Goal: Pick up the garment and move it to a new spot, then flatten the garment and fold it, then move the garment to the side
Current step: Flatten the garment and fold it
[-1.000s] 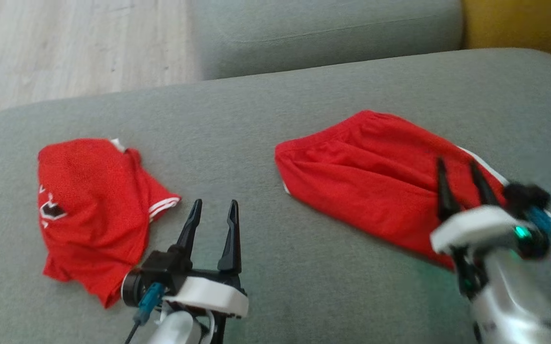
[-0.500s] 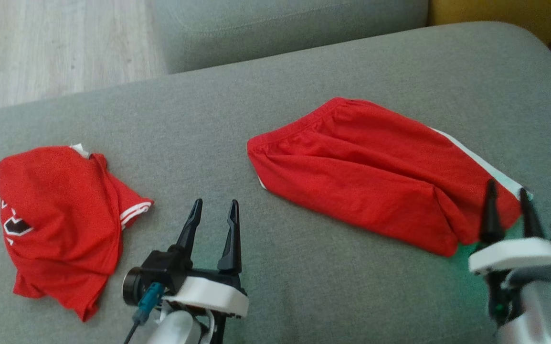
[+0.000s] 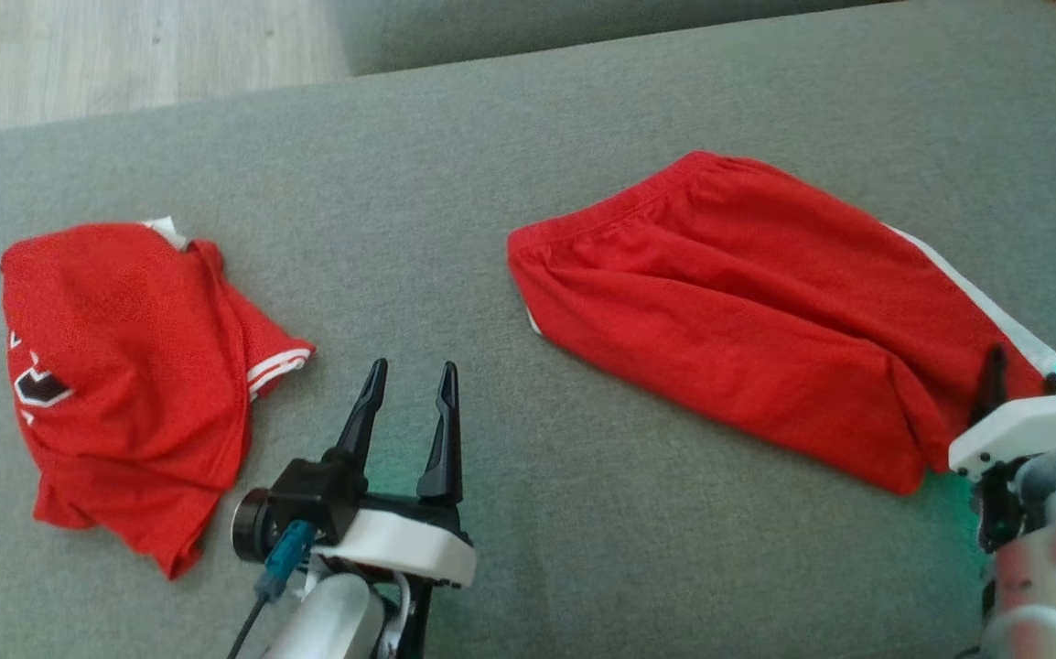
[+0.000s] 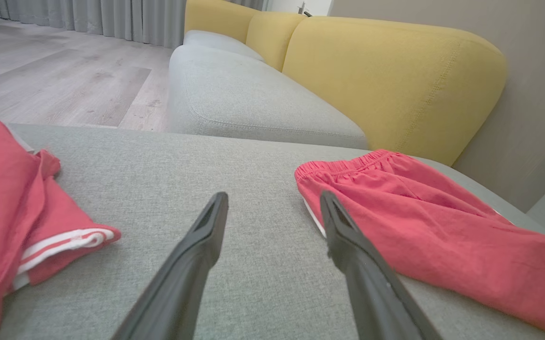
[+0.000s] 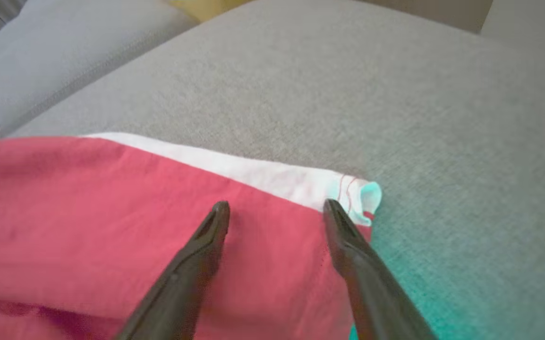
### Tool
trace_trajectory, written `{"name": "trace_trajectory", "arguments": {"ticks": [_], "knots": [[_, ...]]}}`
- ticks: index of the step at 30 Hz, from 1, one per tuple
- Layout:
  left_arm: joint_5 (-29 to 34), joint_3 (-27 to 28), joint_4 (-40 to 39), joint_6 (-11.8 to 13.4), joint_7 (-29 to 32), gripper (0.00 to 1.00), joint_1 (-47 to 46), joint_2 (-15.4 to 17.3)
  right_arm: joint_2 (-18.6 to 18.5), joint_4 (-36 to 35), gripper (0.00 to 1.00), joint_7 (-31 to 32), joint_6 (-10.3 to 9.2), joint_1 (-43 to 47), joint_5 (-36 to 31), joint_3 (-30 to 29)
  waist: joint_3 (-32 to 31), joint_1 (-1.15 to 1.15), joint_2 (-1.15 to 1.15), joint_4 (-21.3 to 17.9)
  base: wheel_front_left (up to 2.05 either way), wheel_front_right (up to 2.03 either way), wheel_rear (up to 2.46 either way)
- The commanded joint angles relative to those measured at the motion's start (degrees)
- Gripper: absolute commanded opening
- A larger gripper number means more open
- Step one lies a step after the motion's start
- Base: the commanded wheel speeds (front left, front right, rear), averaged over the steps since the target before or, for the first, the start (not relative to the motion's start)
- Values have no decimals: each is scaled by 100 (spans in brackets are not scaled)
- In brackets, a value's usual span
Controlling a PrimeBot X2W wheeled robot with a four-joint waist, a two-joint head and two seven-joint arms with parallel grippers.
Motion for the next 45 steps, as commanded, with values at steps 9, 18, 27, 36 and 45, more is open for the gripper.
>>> {"name": "trace_trajectory", "arguments": {"ticks": [9, 18, 27, 36, 45], "knots": [[56, 157, -149, -23, -55, 100, -299, 54, -28, 856, 0, 6, -4, -638, -981, -770, 118, -1, 0, 88, 0, 0, 0], [37, 145, -118, -3, -55, 100, -287, 62, -28, 1016, 0, -613, -4, -1011, -1462, -1045, 3, -1, 0, 48, 0, 0, 0], [-17, 93, -145, 6, -55, 100, -262, 36, -28, 281, 0, -1061, -4, -1875, -1647, -623, -111, -1, 0, 205, 0, 0, 0], [-9, -9, -224, -19, -56, 100, -374, 8, -304, -489, 0, -769, -4, -2955, -1745, 249, 225, -1, 0, 689, 0, 0, 0], [-33, -95, -267, -42, -56, 100, -587, -21, -1039, 0, 0, -721, -4, -3829, -2015, 852, 673, -1, 0, 1180, 0, 0, 0]]}}
